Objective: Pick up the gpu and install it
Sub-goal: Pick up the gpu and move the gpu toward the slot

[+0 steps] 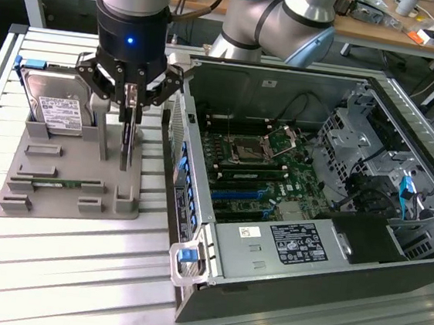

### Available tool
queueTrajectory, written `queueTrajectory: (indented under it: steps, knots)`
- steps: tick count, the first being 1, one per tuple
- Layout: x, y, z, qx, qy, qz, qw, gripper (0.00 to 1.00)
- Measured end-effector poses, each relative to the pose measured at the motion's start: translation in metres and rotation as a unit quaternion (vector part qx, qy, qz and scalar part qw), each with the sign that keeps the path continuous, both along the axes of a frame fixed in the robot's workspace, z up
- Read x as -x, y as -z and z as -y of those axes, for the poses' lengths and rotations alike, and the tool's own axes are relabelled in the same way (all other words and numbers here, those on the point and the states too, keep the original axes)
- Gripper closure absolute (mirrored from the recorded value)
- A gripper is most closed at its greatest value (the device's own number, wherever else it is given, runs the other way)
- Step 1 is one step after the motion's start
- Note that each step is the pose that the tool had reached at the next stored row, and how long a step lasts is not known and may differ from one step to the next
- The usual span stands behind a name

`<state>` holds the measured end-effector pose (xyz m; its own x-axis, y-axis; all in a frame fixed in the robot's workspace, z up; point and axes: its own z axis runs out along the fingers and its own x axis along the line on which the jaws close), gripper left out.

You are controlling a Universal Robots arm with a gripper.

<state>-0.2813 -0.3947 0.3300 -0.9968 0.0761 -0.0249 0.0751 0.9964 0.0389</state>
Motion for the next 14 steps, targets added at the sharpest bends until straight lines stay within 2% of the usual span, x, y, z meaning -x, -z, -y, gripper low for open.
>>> queueTrajectory:
  steps: [14]
  knots:
    - [0.0,-0.0076,0.0,0.0,0.0,0.0,1.0,0.73]
